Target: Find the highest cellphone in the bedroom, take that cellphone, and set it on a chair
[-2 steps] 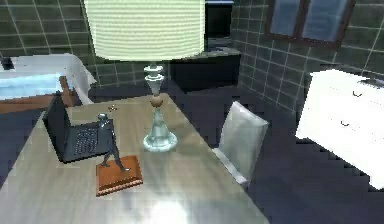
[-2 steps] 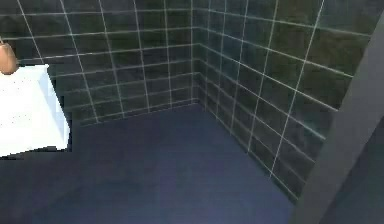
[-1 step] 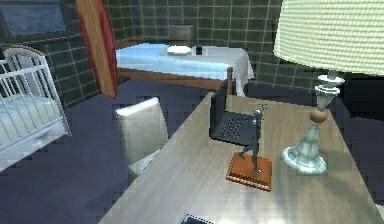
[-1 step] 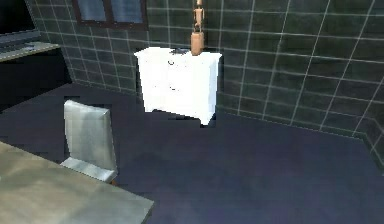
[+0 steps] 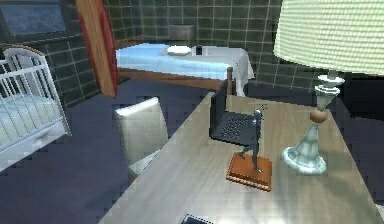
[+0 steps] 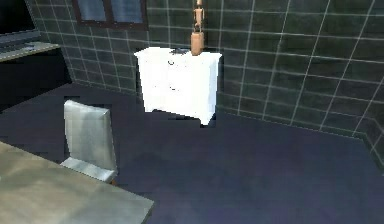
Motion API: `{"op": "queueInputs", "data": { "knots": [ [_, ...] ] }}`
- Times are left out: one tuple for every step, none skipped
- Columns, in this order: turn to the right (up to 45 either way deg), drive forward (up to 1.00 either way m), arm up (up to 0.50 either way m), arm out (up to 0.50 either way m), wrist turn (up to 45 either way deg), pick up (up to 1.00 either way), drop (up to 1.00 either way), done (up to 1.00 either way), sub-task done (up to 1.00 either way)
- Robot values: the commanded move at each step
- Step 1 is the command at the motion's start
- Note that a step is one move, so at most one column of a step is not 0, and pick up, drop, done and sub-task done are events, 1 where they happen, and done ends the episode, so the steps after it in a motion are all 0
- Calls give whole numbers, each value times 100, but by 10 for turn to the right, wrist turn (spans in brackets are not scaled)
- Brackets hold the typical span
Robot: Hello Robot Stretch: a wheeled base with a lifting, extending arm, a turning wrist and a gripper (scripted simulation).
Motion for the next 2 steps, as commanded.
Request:
{"op": "queueInputs", "data": {
  "knots": [
    [-450, 0, 0, 0, 0, 0, 0, 0, 0],
    [-420, 0, 0, 0, 0, 0, 0, 0, 0]
  ]
}}
